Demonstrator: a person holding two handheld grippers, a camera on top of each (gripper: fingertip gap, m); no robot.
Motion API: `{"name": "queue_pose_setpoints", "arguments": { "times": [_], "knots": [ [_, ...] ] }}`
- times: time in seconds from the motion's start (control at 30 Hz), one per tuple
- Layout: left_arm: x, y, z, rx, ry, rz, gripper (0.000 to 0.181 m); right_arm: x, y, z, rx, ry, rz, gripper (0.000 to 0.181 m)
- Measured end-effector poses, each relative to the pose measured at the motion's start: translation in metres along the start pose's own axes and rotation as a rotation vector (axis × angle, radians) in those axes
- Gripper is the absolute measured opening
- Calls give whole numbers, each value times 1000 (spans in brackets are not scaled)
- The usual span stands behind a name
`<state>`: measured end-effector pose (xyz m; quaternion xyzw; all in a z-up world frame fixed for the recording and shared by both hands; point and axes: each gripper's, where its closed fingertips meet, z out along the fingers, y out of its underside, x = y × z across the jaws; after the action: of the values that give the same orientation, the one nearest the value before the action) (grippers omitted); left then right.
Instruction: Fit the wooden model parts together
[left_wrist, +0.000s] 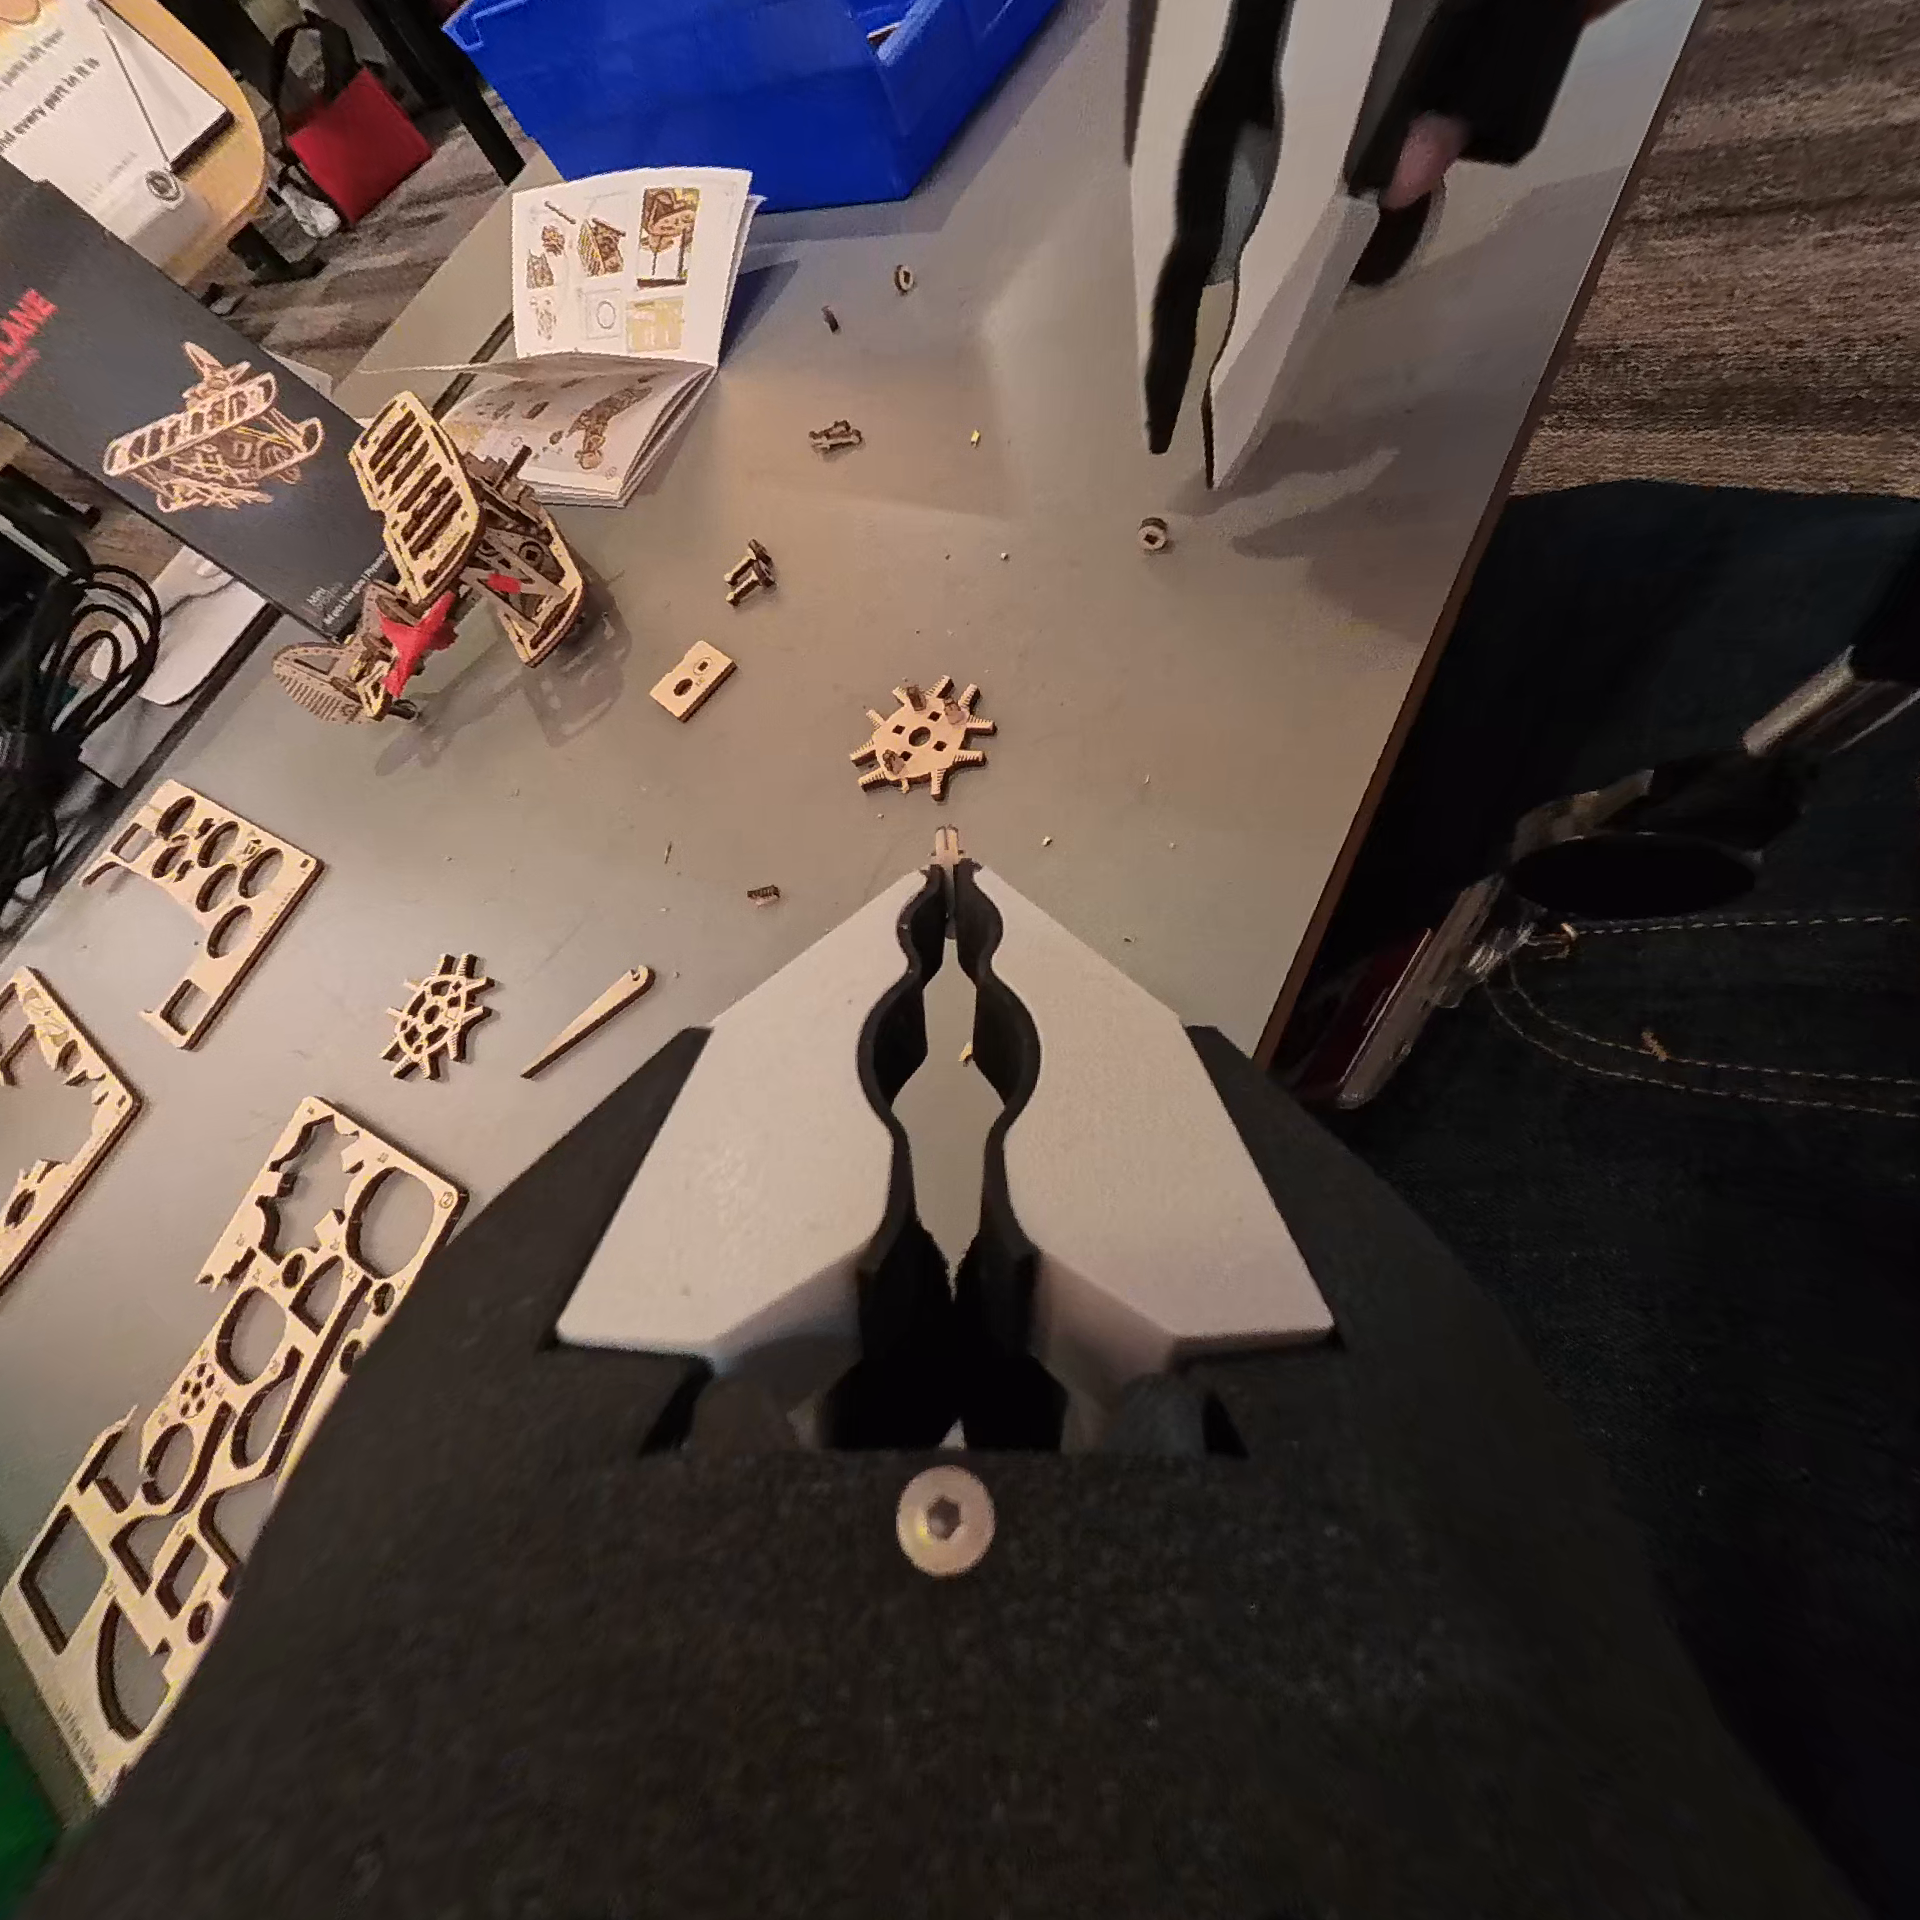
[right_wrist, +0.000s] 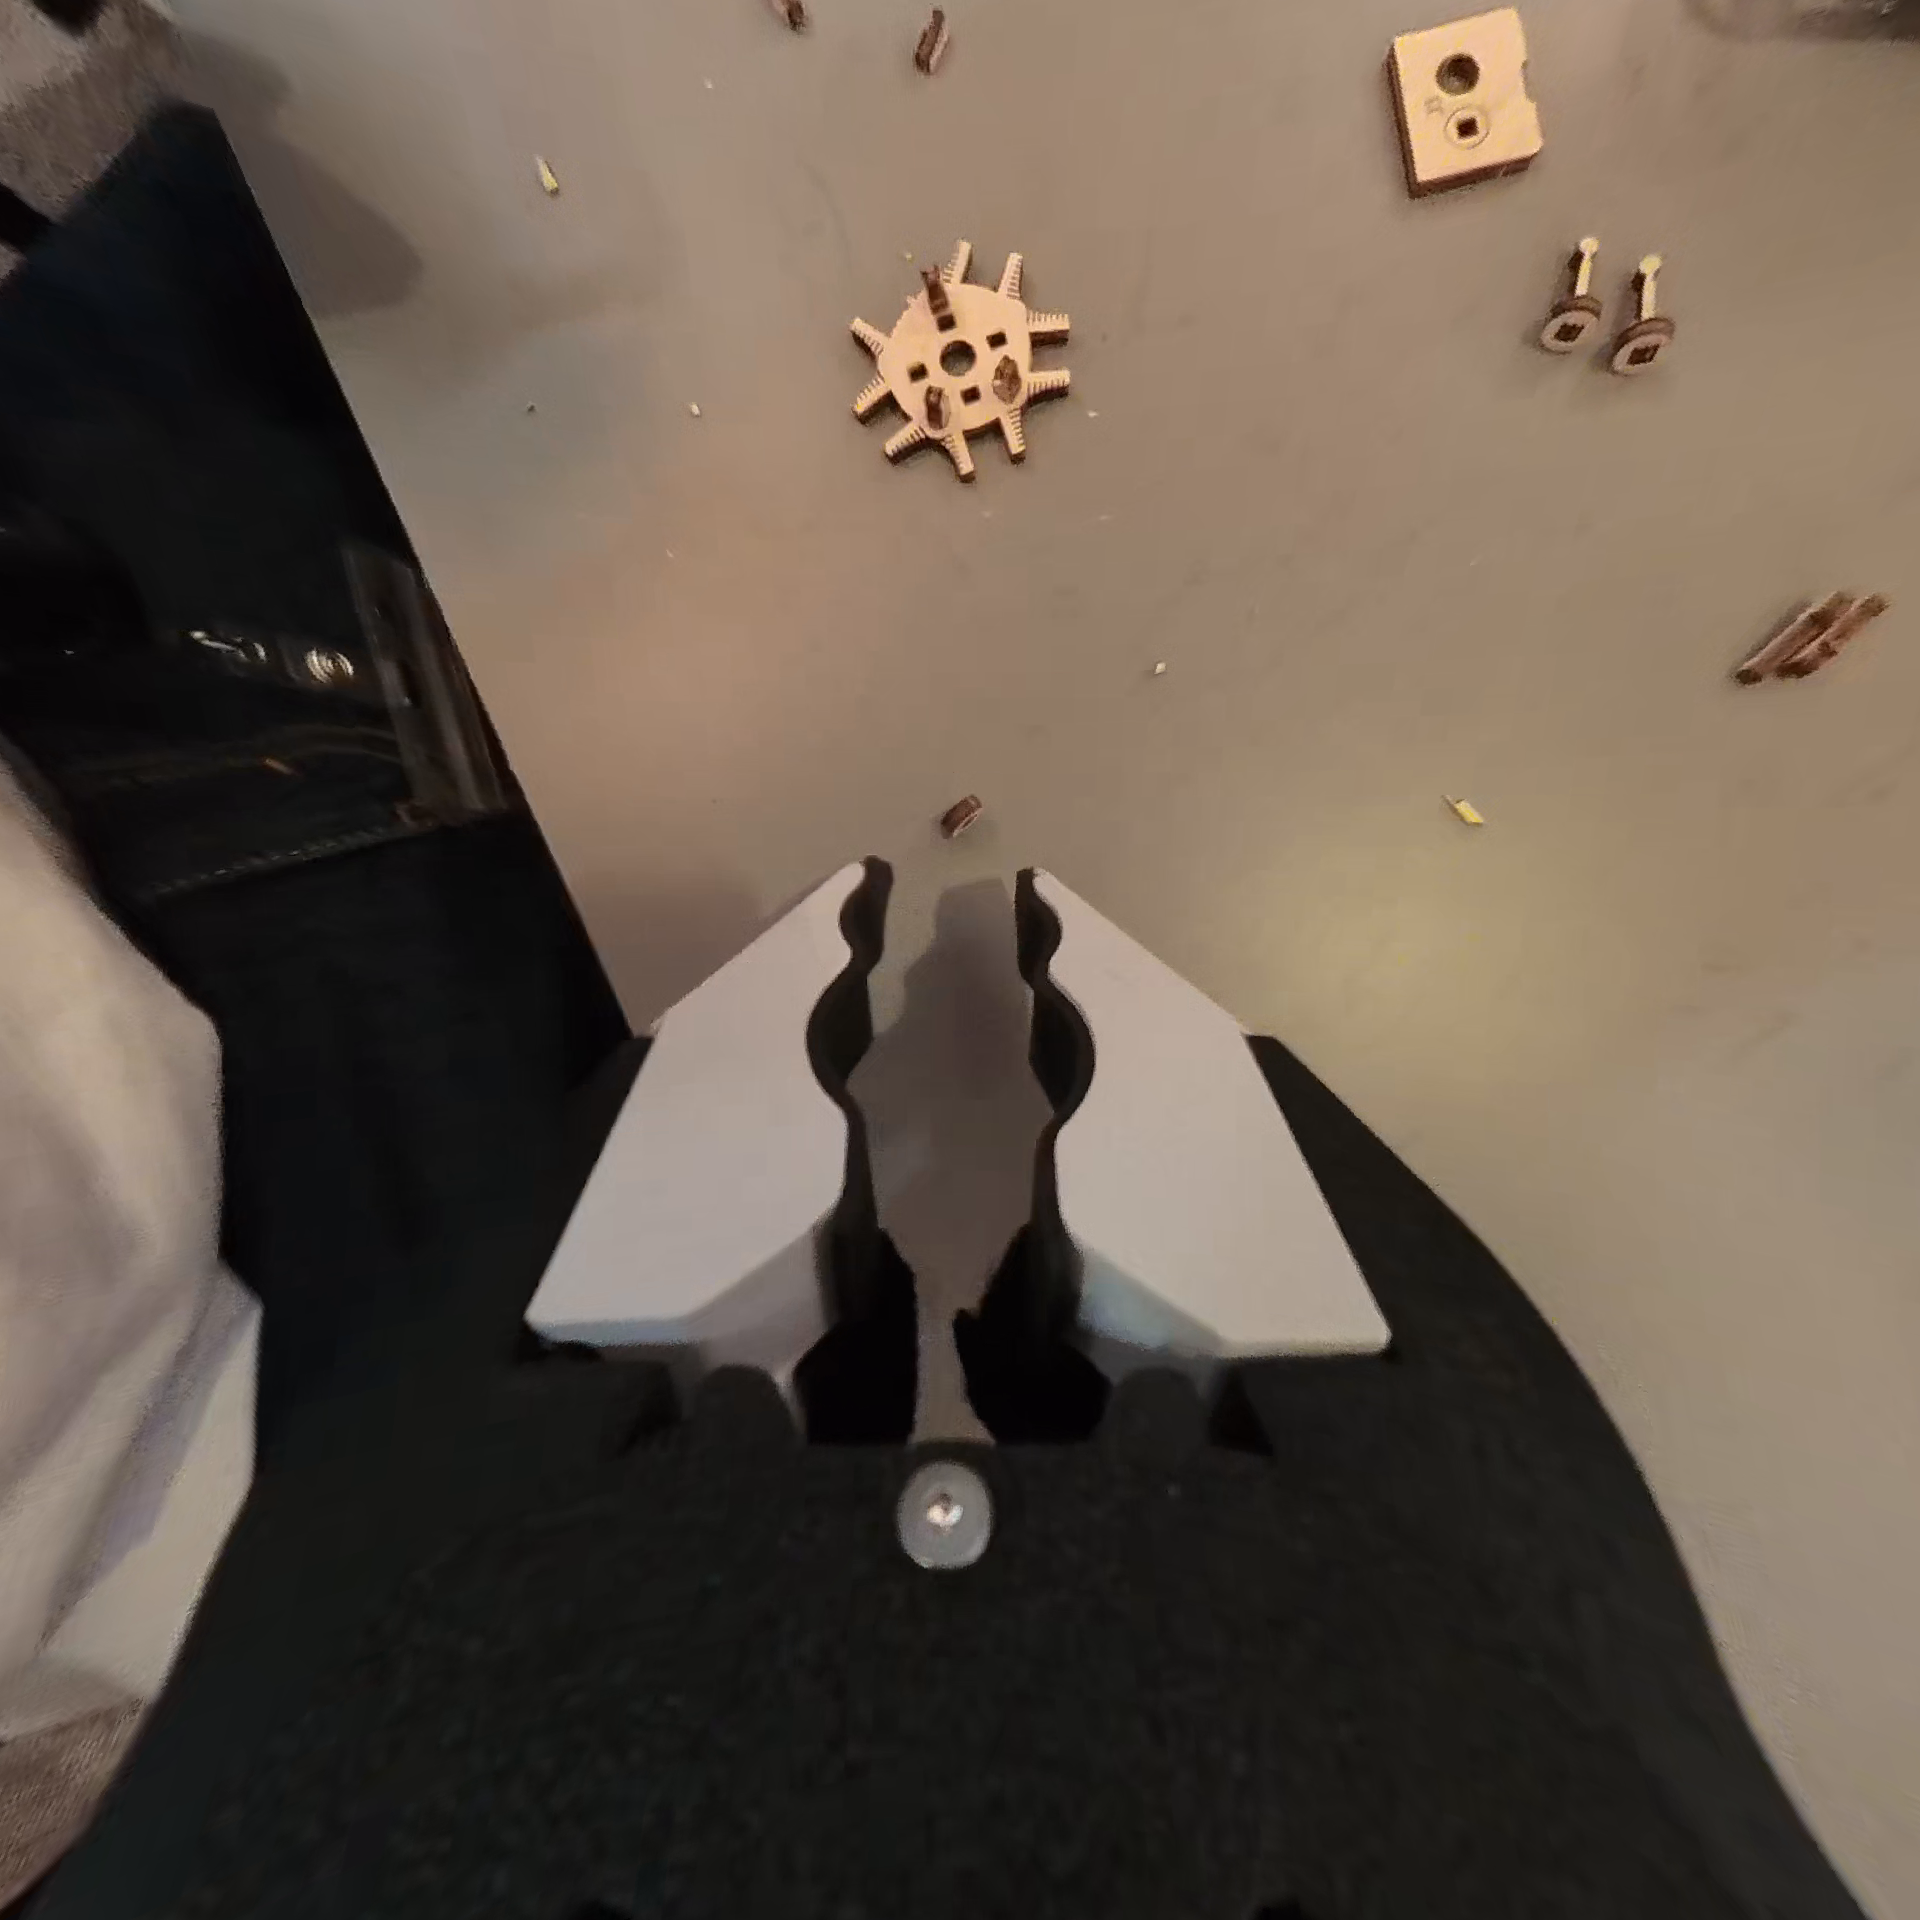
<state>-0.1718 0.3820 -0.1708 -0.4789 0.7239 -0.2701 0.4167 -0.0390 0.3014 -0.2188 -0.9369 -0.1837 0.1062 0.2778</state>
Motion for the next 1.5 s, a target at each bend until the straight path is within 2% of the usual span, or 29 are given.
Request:
{"name": "queue_pose_setpoints", "arguments": {
  "times": [0.13,0.3,0.4,0.63,1.0,1.1,1.27,1.5],
  "knots": [
    [4,-3,1,7,16,8,0,3,2,3,10,107,-98,23],
    [9,-2,2,-2,33,22,0,2,-10,5,-77,118,-453,23],
    [9,0,1,-15,24,34,0,4,-10,10,-139,45,-579,20],
    [5,7,-5,-41,-3,40,0,-1,-3,18,-213,-95,-705,13],
    [8,7,-5,-42,12,45,0,4,-4,18,-254,-121,-626,13],
    [8,7,-5,-42,15,42,0,-1,-7,13,-238,-138,-480,18],
    [7,9,-5,-50,14,46,0,8,-11,10,-188,-39,-152,18],
    [10,9,-3,-50,32,46,0,3,-4,20,-167,23,-101,15]
  ]
}}
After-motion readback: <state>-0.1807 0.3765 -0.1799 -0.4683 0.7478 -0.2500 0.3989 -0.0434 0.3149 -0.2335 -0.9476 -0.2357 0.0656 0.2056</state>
